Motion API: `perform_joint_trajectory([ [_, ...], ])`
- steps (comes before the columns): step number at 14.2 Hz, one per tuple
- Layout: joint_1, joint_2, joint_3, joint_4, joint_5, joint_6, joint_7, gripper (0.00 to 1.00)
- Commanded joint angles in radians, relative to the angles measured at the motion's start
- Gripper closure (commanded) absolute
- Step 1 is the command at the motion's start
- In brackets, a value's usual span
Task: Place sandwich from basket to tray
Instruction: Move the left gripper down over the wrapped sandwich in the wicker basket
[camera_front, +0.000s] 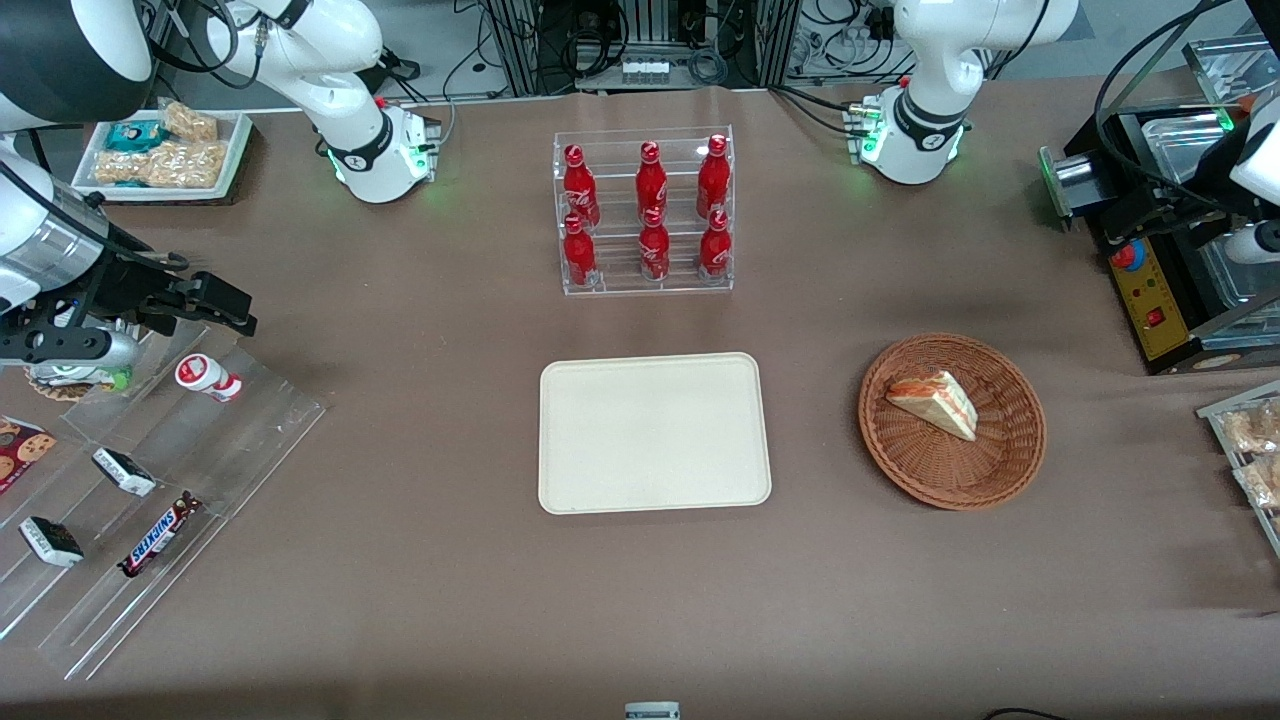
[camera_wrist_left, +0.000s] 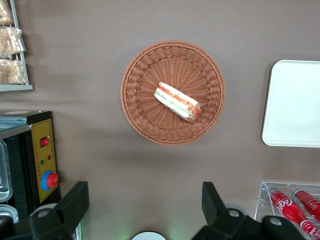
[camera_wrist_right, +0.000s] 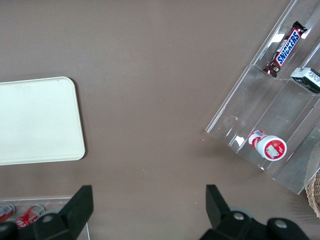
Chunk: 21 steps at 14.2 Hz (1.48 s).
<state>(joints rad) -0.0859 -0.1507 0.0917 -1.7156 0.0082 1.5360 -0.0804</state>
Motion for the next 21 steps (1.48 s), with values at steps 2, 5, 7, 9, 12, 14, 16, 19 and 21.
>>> perform_joint_trajectory([
  [2,0.024,0.005,0.006,0.030,-0.008,-0.022,0.022,0.00],
  [5,0.032,0.023,0.006,-0.010,0.015,-0.019,0.015,0.00],
  [7,0.035,0.040,0.005,-0.109,0.033,0.040,0.002,0.00],
  [9,0.034,0.034,0.000,-0.273,0.033,0.209,-0.130,0.00],
  [12,0.026,0.059,-0.065,-0.422,0.029,0.424,-0.597,0.00],
  [14,0.025,0.107,-0.127,-0.482,0.027,0.586,-0.888,0.00],
  [16,0.025,0.183,-0.171,-0.484,0.042,0.660,-1.045,0.00],
  [19,0.022,0.259,-0.178,-0.489,0.064,0.717,-1.062,0.00],
  [21,0.018,0.287,-0.178,-0.508,0.070,0.739,-1.067,0.00],
])
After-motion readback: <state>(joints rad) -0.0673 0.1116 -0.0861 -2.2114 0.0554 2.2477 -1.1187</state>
